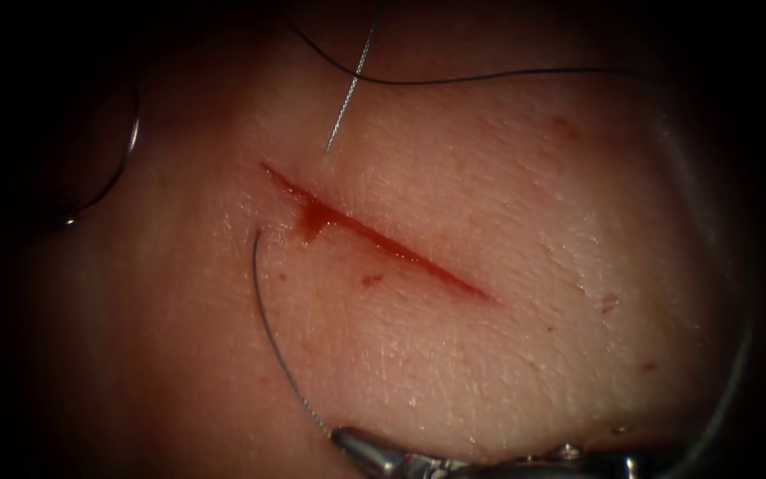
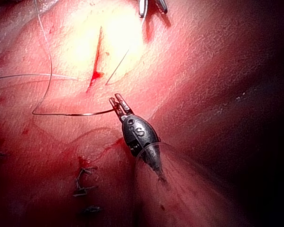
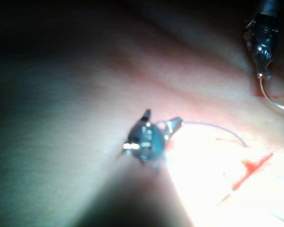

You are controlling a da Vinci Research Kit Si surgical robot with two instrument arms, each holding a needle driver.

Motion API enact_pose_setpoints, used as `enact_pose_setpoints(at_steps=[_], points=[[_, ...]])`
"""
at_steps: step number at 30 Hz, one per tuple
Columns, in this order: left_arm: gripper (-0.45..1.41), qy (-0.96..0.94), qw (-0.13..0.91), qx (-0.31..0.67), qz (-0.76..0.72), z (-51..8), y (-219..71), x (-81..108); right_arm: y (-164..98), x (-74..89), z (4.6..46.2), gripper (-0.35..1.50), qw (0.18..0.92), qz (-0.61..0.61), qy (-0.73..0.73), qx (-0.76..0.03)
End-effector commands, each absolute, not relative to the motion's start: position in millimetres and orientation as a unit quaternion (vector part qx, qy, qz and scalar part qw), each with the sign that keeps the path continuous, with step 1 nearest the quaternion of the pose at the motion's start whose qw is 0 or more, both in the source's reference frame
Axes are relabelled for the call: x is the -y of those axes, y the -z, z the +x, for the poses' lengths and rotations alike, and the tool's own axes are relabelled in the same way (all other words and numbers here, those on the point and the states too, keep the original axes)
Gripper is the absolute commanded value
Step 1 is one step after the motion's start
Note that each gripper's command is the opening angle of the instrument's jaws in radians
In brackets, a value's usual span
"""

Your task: Wound Closure

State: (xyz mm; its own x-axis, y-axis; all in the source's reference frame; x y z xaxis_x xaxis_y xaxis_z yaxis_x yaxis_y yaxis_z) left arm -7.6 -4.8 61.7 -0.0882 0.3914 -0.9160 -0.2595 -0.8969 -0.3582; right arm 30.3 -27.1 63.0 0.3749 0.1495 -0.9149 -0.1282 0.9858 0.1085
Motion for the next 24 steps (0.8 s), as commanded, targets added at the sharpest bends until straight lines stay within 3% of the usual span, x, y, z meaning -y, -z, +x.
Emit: enact_pose_setpoints(at_steps=[1, 6, 24], points=[[-0.45, -0.735, 0.221, 0.053, -0.639, -8.2, -62, 5.4, -65, 26.4, 29.8, 1.15, 0.832, -0.001, -0.098, -0.545], [-0.45, -0.737, 0.218, 0.055, -0.638, -8.5, -63, 5.6, -68, 23.7, 30.5, 1.16, 0.836, -0.009, -0.11, -0.538], [-0.45, -0.736, 0.217, 0.055, -0.638, -8.6, -63, 5.7, -78, 16.5, 42.3, 1.05, 0.846, -0.038, -0.133, -0.514]])
